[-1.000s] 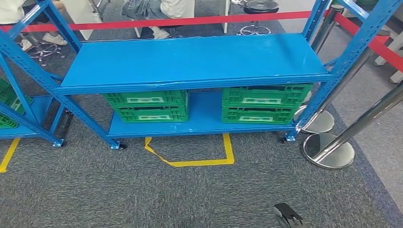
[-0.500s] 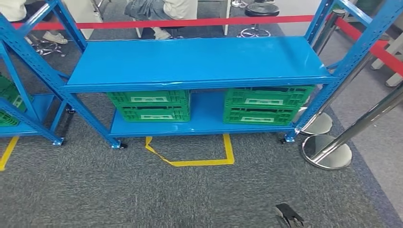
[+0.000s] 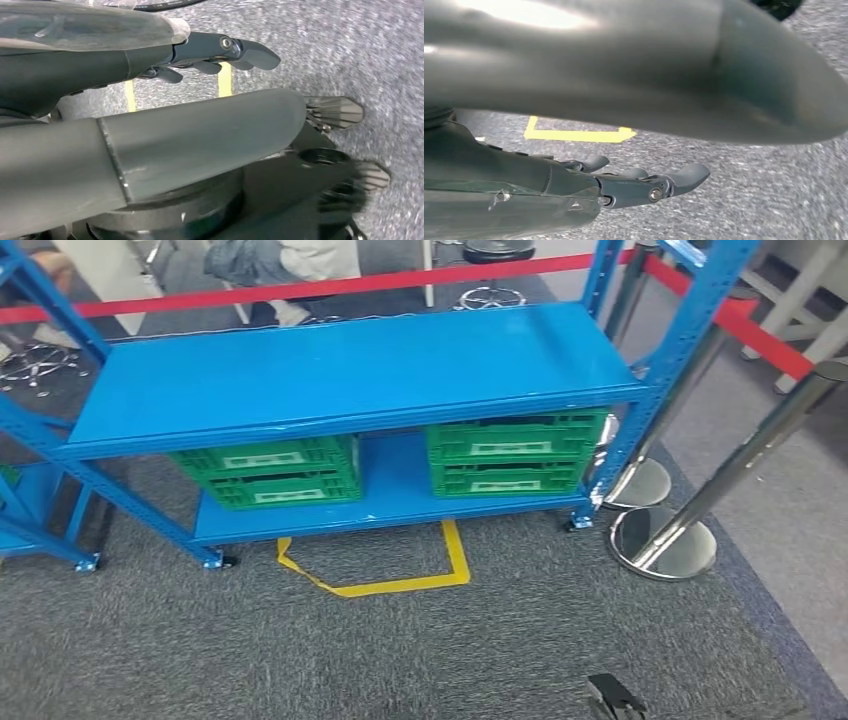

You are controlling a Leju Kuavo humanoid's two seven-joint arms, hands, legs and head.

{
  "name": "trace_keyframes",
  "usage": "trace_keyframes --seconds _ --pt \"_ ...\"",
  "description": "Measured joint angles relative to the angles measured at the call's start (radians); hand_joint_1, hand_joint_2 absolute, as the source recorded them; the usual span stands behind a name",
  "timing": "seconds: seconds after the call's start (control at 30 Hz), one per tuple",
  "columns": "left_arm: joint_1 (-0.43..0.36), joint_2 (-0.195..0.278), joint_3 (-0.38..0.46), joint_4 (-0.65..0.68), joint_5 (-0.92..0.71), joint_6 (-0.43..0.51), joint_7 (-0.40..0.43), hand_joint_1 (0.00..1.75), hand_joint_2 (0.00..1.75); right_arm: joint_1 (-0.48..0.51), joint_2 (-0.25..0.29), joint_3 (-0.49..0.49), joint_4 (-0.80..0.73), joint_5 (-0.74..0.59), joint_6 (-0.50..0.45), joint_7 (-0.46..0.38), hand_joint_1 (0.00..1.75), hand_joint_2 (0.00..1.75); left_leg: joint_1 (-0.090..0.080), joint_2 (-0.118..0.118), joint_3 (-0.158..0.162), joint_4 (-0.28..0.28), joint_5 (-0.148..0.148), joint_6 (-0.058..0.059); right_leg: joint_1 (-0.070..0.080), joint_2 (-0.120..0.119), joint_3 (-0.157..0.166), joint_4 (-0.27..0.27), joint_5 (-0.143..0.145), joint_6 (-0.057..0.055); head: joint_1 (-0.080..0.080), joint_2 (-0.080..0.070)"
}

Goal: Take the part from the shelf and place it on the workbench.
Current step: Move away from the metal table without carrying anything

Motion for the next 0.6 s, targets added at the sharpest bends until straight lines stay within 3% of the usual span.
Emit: trace_keyframes --seconds 0.07,0.1,0.13,0.2,0.27,0.37,0.5,0.6 --pt "0.002 -0.001 -0.001 0.0 0.0 0.0 0.0 0.0 0.0 -0.002 0.0 0.0 0.0 0.0 0.0 0.0 0.0 0.0 -0.001 -0.007 -0.079 0.127 -0.032 0.005 0.007 0.016 -0.001 0.0 0.0 -0.006 -0.01 0.0" --pt "0.003 -0.002 -0.002 0.0 0.0 0.0 0.0 0.0 0.0 -0.001 0.0 0.0 0.0 0.0 0.0 0.0 0.0 0.0 -0.002 -0.009 -0.096 0.139 -0.019 0.01 0.01 0.026 0.0 0.0 0.0 -0.007 -0.012 0.0" --pt "0.004 -0.003 -0.002 0.0 0.0 0.0 0.0 0.0 0.0 -0.001 0.0 0.0 0.0 0.0 0.0 0.0 0.0 0.0 -0.005 -0.012 -0.091 0.108 0.013 0.017 0.013 0.035 0.001 0.0 0.001 -0.008 -0.013 0.0" --pt "0.004 -0.001 -0.004 0.0 0.0 0.0 0.0 0.0 0.0 -0.001 0.001 0.0 0.0 0.0 0.0 0.0 0.0 0.0 -0.015 -0.037 -0.04 -0.033 0.093 0.038 0.015 0.054 0.001 0.0 0.002 -0.009 -0.014 0.0" --pt "0.003 0.001 -0.005 0.0 0.0 0.0 0.0 0.0 0.0 -0.001 0.003 0.0 0.0 0.0 0.0 0.0 0.0 0.0 -0.025 -0.06 0.0 -0.135 0.13 0.049 0.014 0.068 0.0 0.0 0.004 -0.006 -0.014 0.0" --pt "0.0 0.002 -0.006 0.0 0.0 0.0 0.0 0.0 0.0 0.001 0.003 0.0 0.0 0.0 -0.001 0.0 0.0 0.0 -0.028 -0.048 0.009 -0.161 0.138 0.05 0.011 0.079 -0.003 -0.004 0.007 0.008 -0.016 0.0" --pt "0.0 0.002 -0.008 0.0 0.001 0.0 0.0 0.0 0.0 0.003 0.003 0.0 0.0 0.002 -0.004 0.009 0.0 0.0 -0.027 -0.041 0.016 -0.176 0.143 0.03 0.019 0.062 0.008 -0.028 0.014 -0.012 -0.005 0.0" --pt "0.0 0.001 -0.011 0.0 0.001 -0.001 0.0 0.0 0.0 0.002 0.001 0.0 0.0 0.001 -0.005 0.011 0.0 0.0 -0.028 -0.041 0.02 -0.175 0.143 0.036 0.019 0.063 0.013 -0.03 0.017 -0.008 -0.002 0.0"
